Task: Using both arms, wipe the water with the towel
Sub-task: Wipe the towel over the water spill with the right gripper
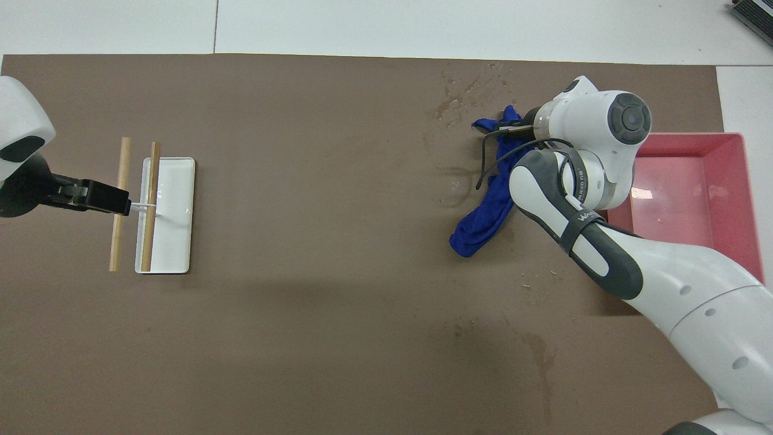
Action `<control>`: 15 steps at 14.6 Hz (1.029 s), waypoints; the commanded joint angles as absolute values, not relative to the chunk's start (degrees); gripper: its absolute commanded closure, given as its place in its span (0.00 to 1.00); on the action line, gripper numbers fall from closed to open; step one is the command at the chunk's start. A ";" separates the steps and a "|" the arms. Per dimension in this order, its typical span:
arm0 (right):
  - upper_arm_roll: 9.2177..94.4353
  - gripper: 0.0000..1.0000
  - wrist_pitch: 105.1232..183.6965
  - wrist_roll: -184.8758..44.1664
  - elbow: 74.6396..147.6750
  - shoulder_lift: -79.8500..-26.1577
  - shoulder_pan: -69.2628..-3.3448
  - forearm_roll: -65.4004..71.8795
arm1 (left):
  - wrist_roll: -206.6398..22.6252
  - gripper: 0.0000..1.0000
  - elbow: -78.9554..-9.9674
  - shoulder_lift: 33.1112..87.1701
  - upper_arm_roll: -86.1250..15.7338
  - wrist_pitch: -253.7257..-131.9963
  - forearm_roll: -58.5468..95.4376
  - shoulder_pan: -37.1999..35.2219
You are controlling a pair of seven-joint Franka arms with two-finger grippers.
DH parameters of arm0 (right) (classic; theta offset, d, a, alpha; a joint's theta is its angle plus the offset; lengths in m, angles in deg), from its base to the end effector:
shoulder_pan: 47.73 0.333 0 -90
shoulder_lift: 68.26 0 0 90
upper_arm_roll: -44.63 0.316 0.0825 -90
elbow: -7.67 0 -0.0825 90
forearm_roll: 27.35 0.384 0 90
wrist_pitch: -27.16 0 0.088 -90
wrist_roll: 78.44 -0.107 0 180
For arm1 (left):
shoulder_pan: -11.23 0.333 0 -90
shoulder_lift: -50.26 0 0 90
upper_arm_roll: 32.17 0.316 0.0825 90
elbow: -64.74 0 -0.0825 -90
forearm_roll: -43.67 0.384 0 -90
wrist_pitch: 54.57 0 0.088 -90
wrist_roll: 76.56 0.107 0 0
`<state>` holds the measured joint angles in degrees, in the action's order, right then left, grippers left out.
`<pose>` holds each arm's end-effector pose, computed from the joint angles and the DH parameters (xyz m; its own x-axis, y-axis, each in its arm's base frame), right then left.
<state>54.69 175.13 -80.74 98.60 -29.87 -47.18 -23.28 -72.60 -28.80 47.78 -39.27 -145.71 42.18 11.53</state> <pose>0.7197 0.1114 0.2823 0.9507 0.0055 0.3100 0.0629 -0.9824 -0.1757 0.5381 -0.0684 0.6206 0.9825 -0.1861 0.0025 -0.1861 -0.9823 0.0205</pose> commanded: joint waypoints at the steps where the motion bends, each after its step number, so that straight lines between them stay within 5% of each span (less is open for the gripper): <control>1: 55.26 1.00 175.62 -86.25 97.67 -27.21 -44.92 -21.20 | -71.82 0.00 -29.66 46.56 -39.02 -145.44 41.56 11.67; 6: 55.26 1.00 160.95 -85.82 101.51 -32.47 -44.56 -21.64 | -71.82 0.00 -29.66 46.56 -39.02 -145.53 41.56 11.67; 15: 55.26 1.00 157.51 -84.07 125.51 -50.31 -45.80 -21.99 | -71.82 0.00 -29.66 46.56 -39.02 -145.45 41.56 11.67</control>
